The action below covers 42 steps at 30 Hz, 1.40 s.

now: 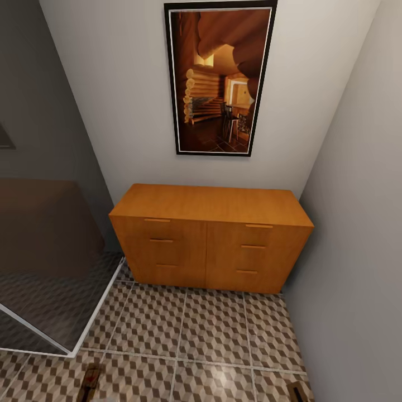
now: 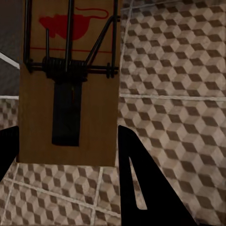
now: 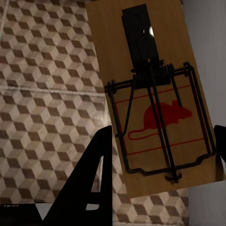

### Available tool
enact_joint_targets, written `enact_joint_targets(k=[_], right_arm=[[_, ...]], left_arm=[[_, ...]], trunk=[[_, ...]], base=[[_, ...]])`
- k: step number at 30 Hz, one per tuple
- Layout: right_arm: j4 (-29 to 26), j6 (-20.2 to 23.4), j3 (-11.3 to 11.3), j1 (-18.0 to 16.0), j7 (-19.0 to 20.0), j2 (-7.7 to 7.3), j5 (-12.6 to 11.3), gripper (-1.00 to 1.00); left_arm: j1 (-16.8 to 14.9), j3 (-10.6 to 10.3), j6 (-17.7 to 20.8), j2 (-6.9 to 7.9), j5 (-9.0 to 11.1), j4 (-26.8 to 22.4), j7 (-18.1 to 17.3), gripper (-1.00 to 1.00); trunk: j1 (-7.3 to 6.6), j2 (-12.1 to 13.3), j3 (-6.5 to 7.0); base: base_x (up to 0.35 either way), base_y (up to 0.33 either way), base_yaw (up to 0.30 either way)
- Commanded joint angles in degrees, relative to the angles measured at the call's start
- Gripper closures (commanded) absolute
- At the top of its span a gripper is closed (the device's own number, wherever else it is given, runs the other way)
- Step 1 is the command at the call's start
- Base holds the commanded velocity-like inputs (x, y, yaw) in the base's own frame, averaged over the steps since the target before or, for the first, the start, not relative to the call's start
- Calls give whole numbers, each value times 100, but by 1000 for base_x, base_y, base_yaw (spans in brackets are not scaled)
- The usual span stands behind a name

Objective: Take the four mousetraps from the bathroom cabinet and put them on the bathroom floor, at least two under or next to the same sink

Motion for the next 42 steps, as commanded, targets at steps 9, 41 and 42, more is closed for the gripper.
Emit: enact_joint_targets(k=[9, 41, 42], right_arm=[[14, -35, 66, -4, -5, 5, -53, 100], [90, -255, 93, -3, -15, 44, -49, 100], [90, -255, 91, -3, -15, 44, -51, 100]], left_arm=[[-5, -41, -96, -56, 33, -18, 290, 100], [-5, -43, -96, -198, 36, -14, 259, 100], [-5, -44, -95, -198, 36, -14, 259, 100]], trunk=[[3, -11, -11], [3, -11, -11], [3, -11, -11]], base=[[0, 0, 0], [0, 0, 0], [0, 0, 0]])
